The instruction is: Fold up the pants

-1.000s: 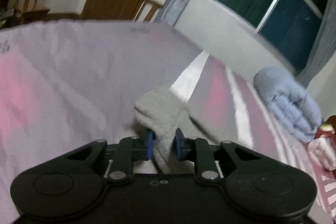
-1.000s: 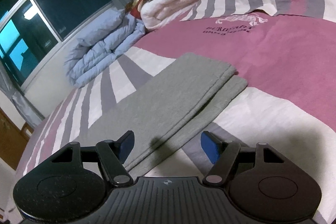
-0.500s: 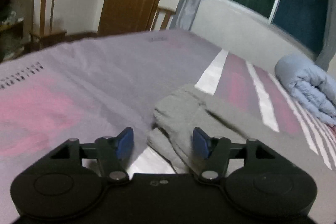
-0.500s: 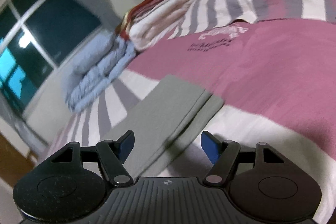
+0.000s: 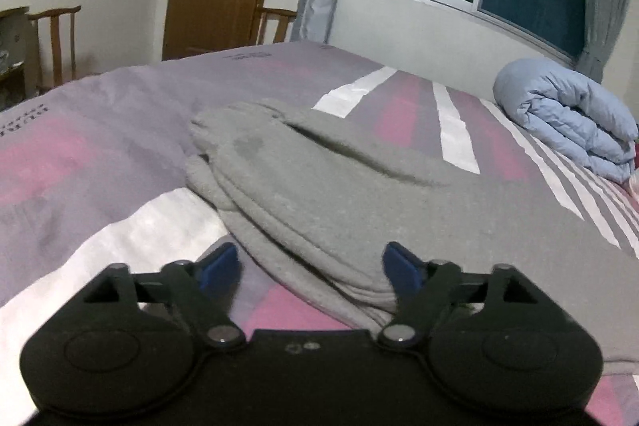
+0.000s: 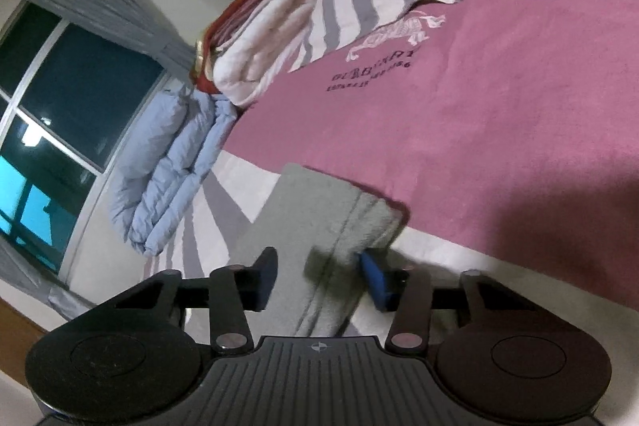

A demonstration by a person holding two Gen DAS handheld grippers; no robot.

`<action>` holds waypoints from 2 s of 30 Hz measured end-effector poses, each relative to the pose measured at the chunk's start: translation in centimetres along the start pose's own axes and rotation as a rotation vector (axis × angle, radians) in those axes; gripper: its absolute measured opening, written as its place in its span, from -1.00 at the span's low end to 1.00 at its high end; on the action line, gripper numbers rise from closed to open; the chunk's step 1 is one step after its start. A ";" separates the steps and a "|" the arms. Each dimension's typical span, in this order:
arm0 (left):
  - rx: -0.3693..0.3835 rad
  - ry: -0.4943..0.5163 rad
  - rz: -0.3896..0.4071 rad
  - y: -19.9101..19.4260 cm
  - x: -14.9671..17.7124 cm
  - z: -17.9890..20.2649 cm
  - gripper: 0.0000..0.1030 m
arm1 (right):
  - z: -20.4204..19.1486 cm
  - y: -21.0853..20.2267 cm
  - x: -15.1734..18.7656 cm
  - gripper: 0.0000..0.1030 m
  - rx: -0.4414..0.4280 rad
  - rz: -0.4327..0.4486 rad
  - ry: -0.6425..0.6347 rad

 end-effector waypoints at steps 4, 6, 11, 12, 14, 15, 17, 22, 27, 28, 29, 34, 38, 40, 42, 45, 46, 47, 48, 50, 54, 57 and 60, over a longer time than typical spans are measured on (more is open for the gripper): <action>0.033 -0.073 -0.004 0.2 0.7 -1.2 0.61 | 0.4 -2.1 0.2 -0.09 -0.042 0.034 0.009; 0.033 -0.072 -0.004 0.2 0.7 -1.3 0.61 | 0.2 -1.7 0.2 -0.09 -0.062 0.010 0.009; 0.034 -0.072 -0.005 0.1 0.8 -1.3 0.62 | -0.3 1.4 -0.4 -0.09 -0.027 -0.062 0.044; 0.035 -0.074 -0.005 0.1 0.9 -1.3 0.62 | -0.6 1.8 -0.6 -0.09 -0.026 -0.061 0.028; 0.036 -0.074 -0.005 0.1 1.0 -1.4 0.62 | -1.3 2.7 -0.8 -0.66 0.002 -0.070 -0.009; 0.036 -0.074 -0.005 0.1 1.0 -1.4 0.62 | -1.3 3.1 -0.8 -0.91 0.018 -0.087 -0.009; 0.037 -0.075 -0.004 0.2 1.0 -1.3 0.62 | -1.5 2.4 -1.0 -0.91 0.002 -0.064 -0.007; 0.037 -0.074 -0.004 0.2 1.0 -1.3 0.62 | -2.8 -2.1 -1.0 -0.91 -0.076 0.031 -0.060; 0.037 -0.075 -0.004 0.2 1.0 -1.3 0.63 | 0.2 2.2 0.0 -0.92 0.021 -0.087 -0.009; 0.037 -0.074 -0.004 0.2 1.1 -1.3 0.63 | 0.2 2.1 -0.1 -0.92 0.014 -0.078 -0.010; 0.038 -0.074 -0.005 0.2 1.1 -1.4 0.63 | -0.1 1.9 0.0 -0.92 0.020 -0.068 -0.024; 0.038 -0.073 -0.006 0.2 1.1 -1.3 0.63 | 0.3 1.2 -0.3 -0.91 0.009 -0.066 -0.021; 0.018 -0.068 -0.007 -0.2 0.8 -0.9 0.62 | 0.2 -1.8 0.2 -0.71 0.022 -0.007 -0.056; 0.017 -0.060 -0.005 -0.9 0.8 -0.3 0.61 | -0.8 -3.5 1.1 -0.70 -0.001 0.019 -0.114; 0.035 -0.039 0.004 -1.7 0.9 0.5 0.61 | -1.8 -4.7 2.4 -0.69 -0.032 0.000 -0.147; 0.075 -0.002 -0.003 -2.7 1.3 2.3 0.61 | -4.5 -5.0 5.7 -0.27 -0.142 -0.135 -0.183; 0.085 0.024 -0.012 -2.9 1.5 3.2 0.62 | -5.7 -4.9 7.3 -0.12 -0.166 -0.169 -0.203; 0.091 0.049 -0.021 -3.1 1.8 4.0 0.62 | -6.8 -4.9 8.7 0.00 -0.180 -0.181 -0.235; 0.094 0.074 -0.030 -3.2 2.0 4.7 0.63 | -8.0 -4.9 10.0 0.00 -0.191 -0.185 -0.282; 0.103 0.104 -0.043 -3.6 2.4 5.6 0.65 | -10.1 -4.8 12.5 0.00 -0.213 -0.206 -0.345; 0.108 0.141 -0.019 -4.8 2.9 5.5 0.68 | -11.8 -3.6 16.1 0.00 -0.271 -0.332 -0.303; 0.090 0.092 -0.009 -5.0 2.8 4.4 0.71 | -12.3 -3.2 18.2 0.00 -0.314 -0.403 -0.270; 0.040 0.043 0.006 -4.7 2.5 3.0 0.71 | -13.4 -2.5 19.4 0.00 -0.345 -0.452 -0.254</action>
Point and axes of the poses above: each gripper's, at about its wrist camera, not at the fingertips, and y roughly the way its jaws point, z to its right, x to its underside, the point moved 1 cm from there along y, roughly the way its jaws point, and after that the axes turned 13 degrees about x, right-handed, at the moved point
